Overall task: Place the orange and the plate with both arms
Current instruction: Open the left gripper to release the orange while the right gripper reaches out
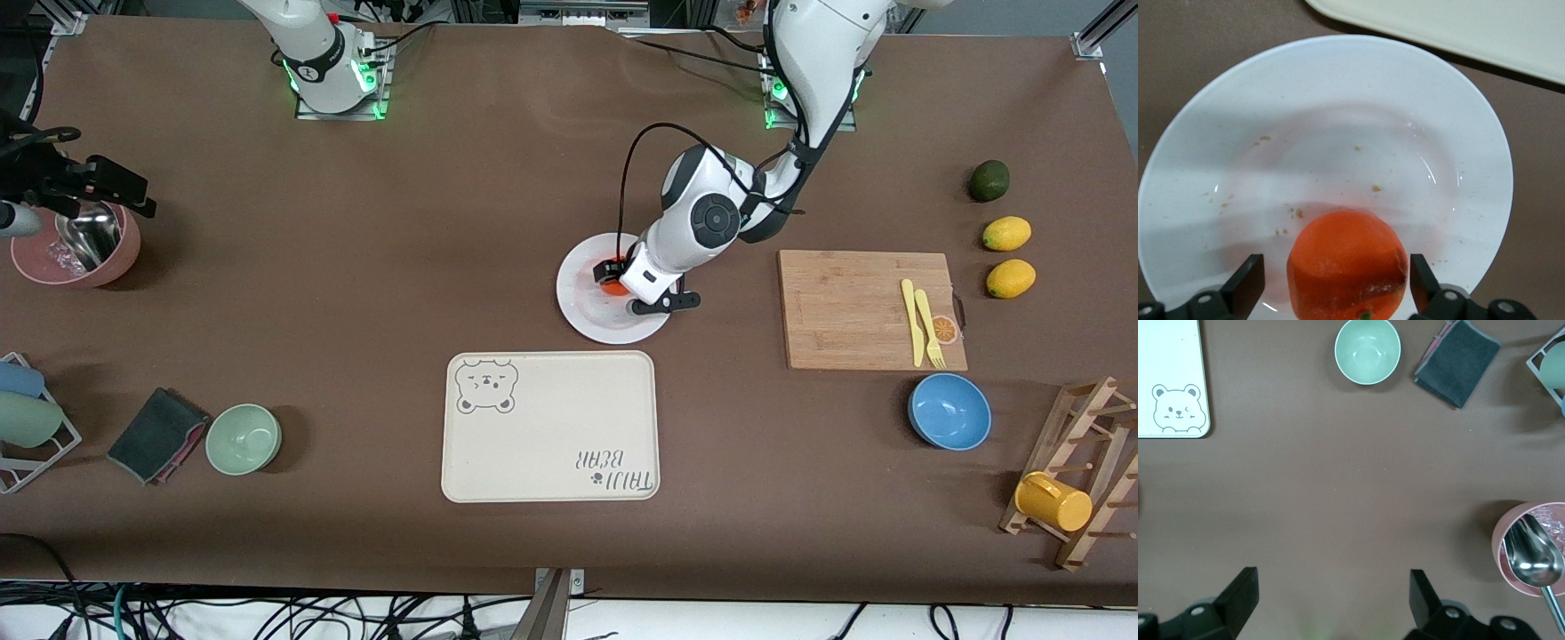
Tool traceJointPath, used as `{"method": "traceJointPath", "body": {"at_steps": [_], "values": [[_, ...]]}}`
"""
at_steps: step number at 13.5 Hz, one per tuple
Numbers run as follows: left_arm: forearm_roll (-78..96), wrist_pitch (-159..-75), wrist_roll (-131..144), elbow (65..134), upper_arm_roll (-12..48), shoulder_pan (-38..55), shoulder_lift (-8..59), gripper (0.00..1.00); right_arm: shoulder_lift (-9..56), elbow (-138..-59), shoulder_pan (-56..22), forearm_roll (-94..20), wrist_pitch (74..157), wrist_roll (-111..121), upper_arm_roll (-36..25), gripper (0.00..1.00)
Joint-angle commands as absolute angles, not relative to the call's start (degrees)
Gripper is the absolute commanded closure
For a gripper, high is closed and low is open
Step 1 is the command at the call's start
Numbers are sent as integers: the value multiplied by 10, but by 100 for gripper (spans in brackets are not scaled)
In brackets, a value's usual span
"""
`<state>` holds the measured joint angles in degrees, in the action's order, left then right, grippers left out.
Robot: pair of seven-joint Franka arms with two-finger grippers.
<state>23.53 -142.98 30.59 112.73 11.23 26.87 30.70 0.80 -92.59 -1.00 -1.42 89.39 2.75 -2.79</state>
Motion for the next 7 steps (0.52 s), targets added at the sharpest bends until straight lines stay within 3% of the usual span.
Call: {"method": "traceJointPath", "body": {"at_steps": [1, 7], "values": [[244, -1425, 302, 1117, 102, 271, 297, 0, 17, -928, -15, -24, 903, 22, -26, 0], [243, -1272, 300, 1119, 91, 152, 177, 0, 51, -926, -110, -23, 879, 25, -26, 0]]}}
